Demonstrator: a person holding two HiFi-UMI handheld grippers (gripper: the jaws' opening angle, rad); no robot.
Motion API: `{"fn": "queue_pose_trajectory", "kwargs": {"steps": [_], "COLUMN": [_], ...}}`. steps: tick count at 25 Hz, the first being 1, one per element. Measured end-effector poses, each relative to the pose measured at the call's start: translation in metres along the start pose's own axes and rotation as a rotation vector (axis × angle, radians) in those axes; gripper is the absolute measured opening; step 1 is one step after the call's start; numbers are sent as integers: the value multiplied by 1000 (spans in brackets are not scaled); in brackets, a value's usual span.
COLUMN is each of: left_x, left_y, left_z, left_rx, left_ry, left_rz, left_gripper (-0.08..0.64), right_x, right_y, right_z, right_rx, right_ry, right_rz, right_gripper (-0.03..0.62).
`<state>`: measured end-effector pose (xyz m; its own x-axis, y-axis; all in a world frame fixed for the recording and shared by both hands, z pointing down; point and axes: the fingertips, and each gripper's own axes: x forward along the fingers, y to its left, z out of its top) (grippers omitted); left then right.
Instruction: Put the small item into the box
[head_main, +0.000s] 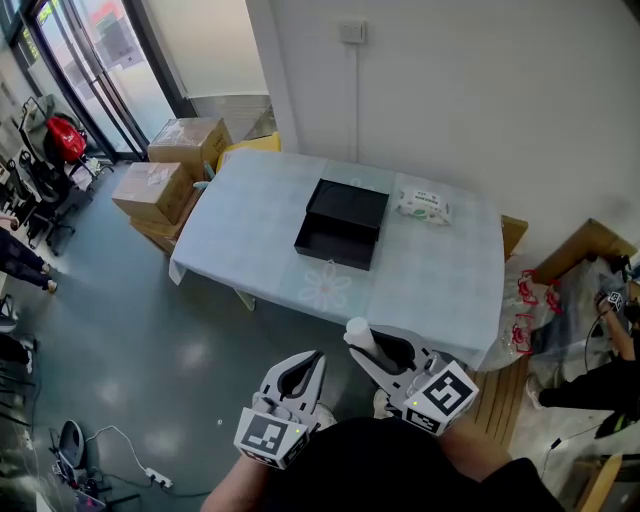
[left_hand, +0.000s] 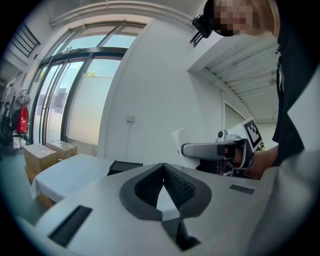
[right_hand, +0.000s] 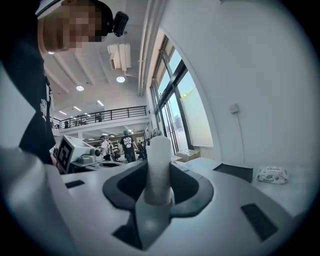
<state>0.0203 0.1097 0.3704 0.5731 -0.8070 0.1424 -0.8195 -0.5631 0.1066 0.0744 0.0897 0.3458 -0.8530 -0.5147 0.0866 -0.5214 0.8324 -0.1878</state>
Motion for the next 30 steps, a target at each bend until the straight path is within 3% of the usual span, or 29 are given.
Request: {"fn": "queue_pose_trajectory", "kwargs": {"steps": [30], "left_x": [-63], "left_y": [80], "left_z": [-9], "left_rx": [-76], "left_ry": [5], "left_rz": [13], "left_gripper": [6], "right_x": [89], "right_y": [52], "right_z": [-8], "right_rx": [-51], "right_ry": [50], "right_rz": [-8], "right_gripper": [140]}}
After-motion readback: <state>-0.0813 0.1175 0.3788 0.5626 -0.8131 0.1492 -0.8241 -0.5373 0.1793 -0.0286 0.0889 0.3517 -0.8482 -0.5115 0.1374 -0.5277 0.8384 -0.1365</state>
